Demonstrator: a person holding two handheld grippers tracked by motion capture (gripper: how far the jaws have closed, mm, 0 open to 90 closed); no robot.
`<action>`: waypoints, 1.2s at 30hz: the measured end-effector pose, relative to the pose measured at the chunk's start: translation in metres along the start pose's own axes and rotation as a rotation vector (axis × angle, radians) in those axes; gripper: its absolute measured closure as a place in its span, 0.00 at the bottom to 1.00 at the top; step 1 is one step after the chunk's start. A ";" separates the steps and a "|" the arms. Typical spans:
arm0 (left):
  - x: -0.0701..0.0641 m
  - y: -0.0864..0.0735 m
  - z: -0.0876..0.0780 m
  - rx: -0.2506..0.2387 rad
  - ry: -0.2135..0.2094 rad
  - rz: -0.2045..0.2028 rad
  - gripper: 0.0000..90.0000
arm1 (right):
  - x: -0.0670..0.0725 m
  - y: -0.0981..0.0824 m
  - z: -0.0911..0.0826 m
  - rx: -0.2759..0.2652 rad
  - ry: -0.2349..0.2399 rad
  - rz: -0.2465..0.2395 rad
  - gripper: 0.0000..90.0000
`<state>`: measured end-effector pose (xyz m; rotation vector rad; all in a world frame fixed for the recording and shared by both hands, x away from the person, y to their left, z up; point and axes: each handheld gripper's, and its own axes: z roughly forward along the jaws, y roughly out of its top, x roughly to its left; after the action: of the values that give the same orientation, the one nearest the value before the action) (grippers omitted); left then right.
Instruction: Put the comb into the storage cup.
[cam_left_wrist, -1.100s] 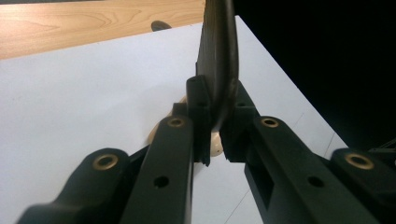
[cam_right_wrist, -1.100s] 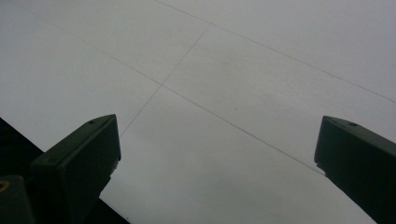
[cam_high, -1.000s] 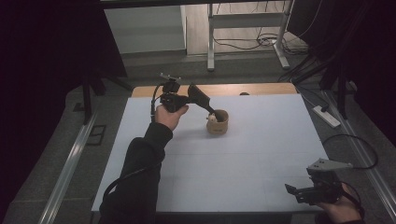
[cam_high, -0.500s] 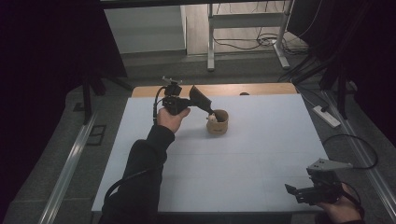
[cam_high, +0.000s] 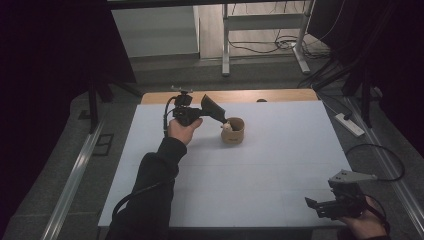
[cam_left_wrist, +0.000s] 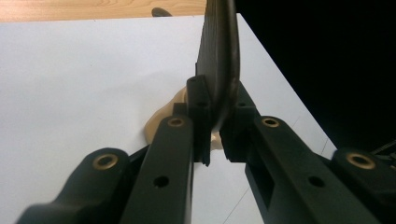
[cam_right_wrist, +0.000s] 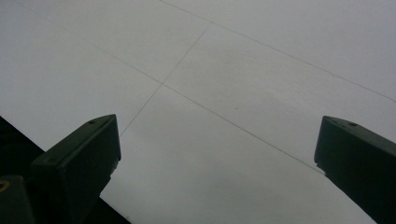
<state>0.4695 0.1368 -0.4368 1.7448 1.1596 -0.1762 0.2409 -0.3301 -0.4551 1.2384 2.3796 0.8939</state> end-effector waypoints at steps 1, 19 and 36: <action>0.000 0.000 0.000 -0.002 -0.001 0.001 0.91 | 0.000 0.000 0.000 0.001 0.000 -0.001 0.01; 0.002 -0.006 0.002 -0.037 0.053 0.054 0.74 | 0.000 0.000 0.000 0.001 -0.004 -0.004 0.01; -0.011 -0.006 -0.002 -0.101 0.201 0.243 0.37 | 0.000 0.000 0.000 0.001 -0.004 -0.003 0.01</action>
<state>0.4585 0.1319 -0.4336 1.8261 1.0664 0.2059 0.2408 -0.3298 -0.4551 1.2357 2.3784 0.8881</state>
